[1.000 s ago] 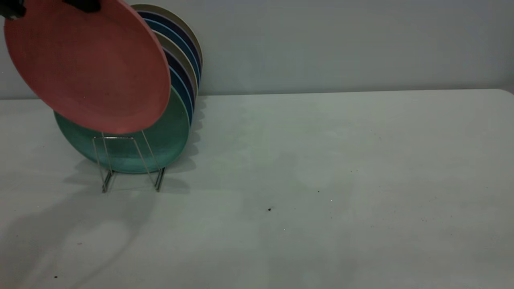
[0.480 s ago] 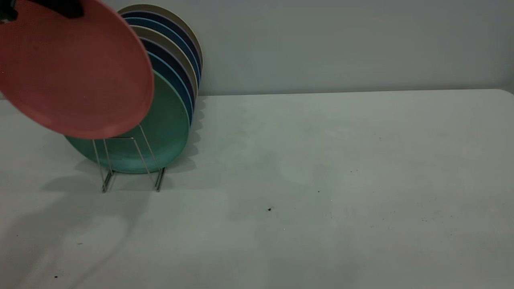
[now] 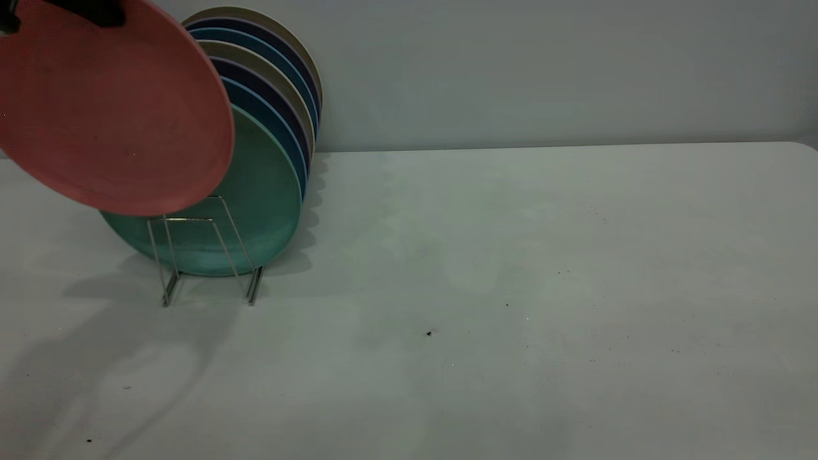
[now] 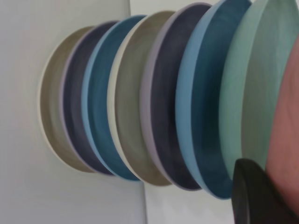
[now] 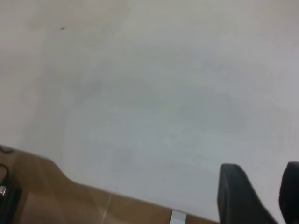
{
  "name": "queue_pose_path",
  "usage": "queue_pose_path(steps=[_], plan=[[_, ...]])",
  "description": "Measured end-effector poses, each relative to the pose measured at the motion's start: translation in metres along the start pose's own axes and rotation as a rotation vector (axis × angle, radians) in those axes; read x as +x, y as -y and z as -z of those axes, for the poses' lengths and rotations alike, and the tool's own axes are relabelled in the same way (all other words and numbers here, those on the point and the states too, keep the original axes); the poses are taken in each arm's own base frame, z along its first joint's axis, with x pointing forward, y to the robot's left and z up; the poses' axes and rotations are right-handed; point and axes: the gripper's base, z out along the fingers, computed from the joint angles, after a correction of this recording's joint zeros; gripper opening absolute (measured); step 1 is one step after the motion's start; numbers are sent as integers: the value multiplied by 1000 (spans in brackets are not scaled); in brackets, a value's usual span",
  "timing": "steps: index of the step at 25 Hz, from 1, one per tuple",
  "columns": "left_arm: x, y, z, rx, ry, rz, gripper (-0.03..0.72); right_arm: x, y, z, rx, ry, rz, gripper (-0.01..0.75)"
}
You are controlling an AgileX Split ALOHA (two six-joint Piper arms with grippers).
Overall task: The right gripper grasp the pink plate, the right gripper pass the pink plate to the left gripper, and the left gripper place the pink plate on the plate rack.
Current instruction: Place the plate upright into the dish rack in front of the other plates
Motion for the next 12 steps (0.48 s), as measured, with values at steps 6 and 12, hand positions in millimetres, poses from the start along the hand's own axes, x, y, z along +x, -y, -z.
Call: queue_pose_path(steps=[6,12], plan=[[-5,-1,0,-15,60,-47,75,0,0,0,0,0,0,243],[-6,8,-7,1,80,-92,75,0,1,0,7,-2,3,243]])
